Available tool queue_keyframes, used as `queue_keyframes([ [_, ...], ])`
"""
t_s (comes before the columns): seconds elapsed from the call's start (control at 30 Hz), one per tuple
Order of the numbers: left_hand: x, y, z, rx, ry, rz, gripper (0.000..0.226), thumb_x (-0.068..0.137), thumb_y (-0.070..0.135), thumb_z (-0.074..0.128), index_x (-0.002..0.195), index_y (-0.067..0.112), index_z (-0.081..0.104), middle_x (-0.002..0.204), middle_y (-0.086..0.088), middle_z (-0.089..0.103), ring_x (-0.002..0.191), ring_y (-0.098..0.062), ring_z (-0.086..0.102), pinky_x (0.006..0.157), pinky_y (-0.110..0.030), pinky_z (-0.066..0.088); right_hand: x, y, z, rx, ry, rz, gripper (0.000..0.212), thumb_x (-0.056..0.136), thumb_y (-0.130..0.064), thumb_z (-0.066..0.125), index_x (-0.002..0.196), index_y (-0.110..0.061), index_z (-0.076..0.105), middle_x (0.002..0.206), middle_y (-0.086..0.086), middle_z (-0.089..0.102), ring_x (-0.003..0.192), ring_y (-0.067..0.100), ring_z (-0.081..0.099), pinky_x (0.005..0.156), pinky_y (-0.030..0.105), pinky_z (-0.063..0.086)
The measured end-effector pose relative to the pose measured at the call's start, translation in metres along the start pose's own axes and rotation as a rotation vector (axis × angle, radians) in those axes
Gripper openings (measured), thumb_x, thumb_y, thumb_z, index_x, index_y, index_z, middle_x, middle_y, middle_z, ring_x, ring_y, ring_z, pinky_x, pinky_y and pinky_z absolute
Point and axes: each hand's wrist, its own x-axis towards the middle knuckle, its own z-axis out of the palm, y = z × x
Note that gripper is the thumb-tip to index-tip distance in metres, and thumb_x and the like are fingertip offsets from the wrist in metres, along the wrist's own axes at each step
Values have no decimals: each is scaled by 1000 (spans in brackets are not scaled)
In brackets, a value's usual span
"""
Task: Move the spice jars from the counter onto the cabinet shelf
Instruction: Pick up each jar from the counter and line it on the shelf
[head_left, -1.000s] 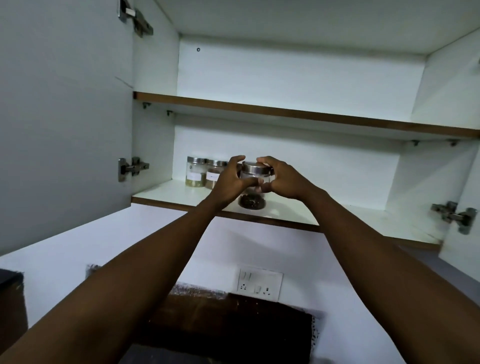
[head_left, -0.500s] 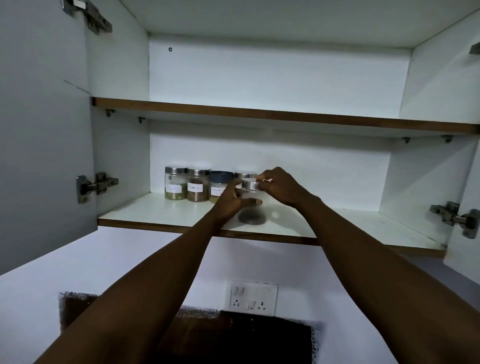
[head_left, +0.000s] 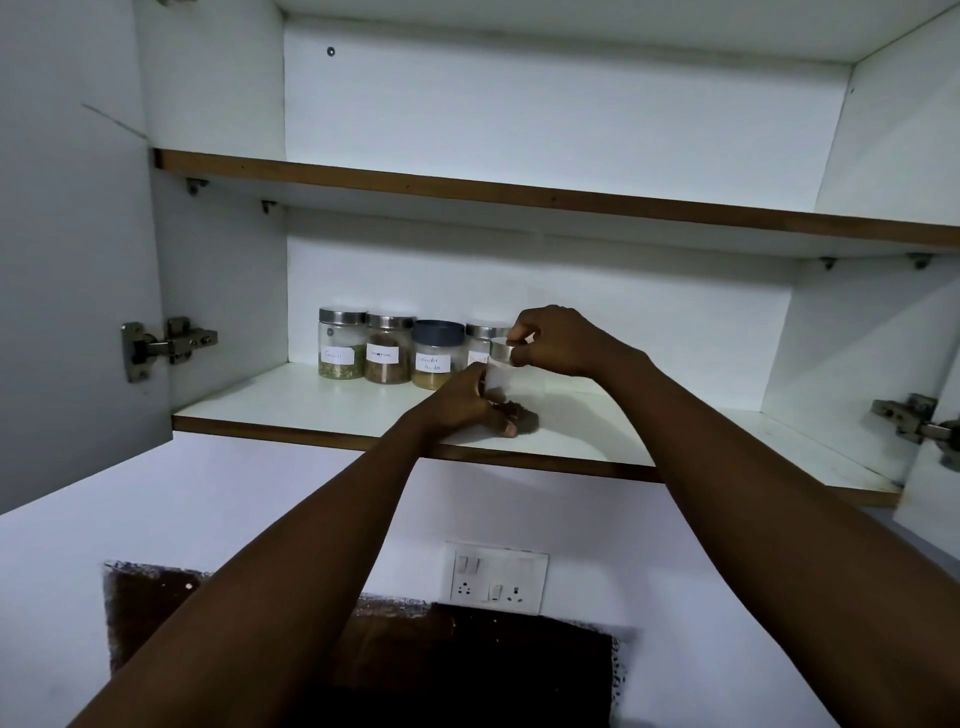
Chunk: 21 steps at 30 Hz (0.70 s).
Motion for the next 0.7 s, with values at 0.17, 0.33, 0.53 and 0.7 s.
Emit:
queue_keyframes([
  [0.17,-1,1,3,94,14,1,71,60,17,95,122,12,61,120,-12,70,118,-29,66,106,-53,52,-1,3,-3,45,-13,-2,29,87,-37,75,109,-18,73,111,-9,61,103,13,56,77,25,40],
  [0.33,0,3,5,151,18,-6,72,65,18,96,126,5,61,123,-14,69,120,-31,65,107,-53,52,-6,3,10,13,171,-44,32,84,-34,81,96,-6,74,102,4,70,95,20,65,80,31,49],
  [0.53,0,4,7,192,78,-62,85,68,21,95,141,7,52,133,-11,64,123,-27,61,106,-41,52,-11,13,4,48,121,-39,22,85,-8,66,104,-13,76,106,-1,72,104,19,65,86,30,50],
  [0.7,3,7,10,221,75,-112,83,73,21,93,142,3,51,134,-13,62,125,-28,59,92,-30,47,-9,16,15,53,193,-42,26,82,-20,82,104,-10,72,105,2,70,96,17,63,77,22,44],
])
